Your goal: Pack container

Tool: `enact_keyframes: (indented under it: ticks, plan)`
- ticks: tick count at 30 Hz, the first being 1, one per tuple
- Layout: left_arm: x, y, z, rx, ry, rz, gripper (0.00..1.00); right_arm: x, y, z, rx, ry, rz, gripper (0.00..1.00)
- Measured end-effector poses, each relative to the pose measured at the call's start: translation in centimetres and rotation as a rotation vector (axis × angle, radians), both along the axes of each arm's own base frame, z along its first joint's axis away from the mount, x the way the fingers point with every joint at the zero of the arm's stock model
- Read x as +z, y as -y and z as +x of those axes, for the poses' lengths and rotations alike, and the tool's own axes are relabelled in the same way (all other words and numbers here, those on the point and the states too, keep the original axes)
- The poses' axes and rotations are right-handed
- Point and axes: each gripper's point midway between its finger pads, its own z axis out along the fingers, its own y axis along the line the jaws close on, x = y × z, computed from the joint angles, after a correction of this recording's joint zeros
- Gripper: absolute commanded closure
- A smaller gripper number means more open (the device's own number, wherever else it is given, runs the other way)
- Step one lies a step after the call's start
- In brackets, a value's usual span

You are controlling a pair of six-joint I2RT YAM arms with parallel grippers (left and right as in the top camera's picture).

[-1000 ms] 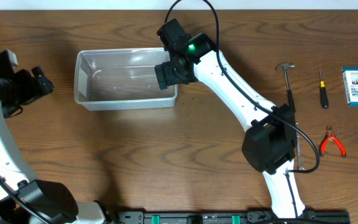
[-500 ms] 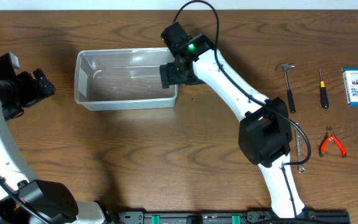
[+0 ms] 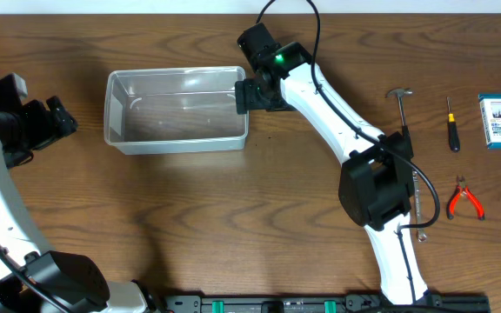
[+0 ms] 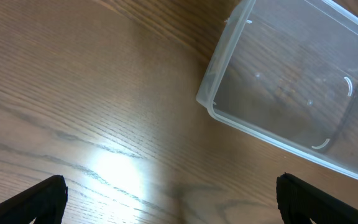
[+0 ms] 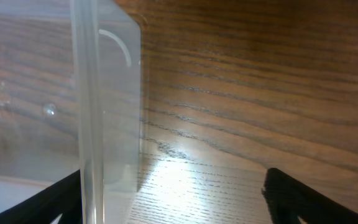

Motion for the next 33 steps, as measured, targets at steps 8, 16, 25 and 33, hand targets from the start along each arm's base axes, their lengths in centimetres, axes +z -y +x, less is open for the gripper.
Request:
enact_keyframes:
  ticks: [8, 16, 25, 33]
  plan:
    - [0.0, 0.0, 0.0, 0.000, 0.000, 0.000, 0.02, 0.0, -0.1, 0.1, -0.008, 0.004, 0.006, 0.21]
    - [0.0, 0.0, 0.0, 0.000, 0.000, 0.000, 0.02, 0.1, -0.2, 0.3, -0.008, 0.011, 0.010, 0.21]
    - [0.0, 0.0, 0.0, 0.000, 0.000, 0.000, 0.02, 0.1, -1.0, 0.2, 0.002, 0.022, 0.018, 0.31]
    - [0.0, 0.0, 0.0, 0.000, 0.000, 0.000, 0.02, 0.0, -1.5, 0.0, 0.012, 0.024, 0.020, 0.34]
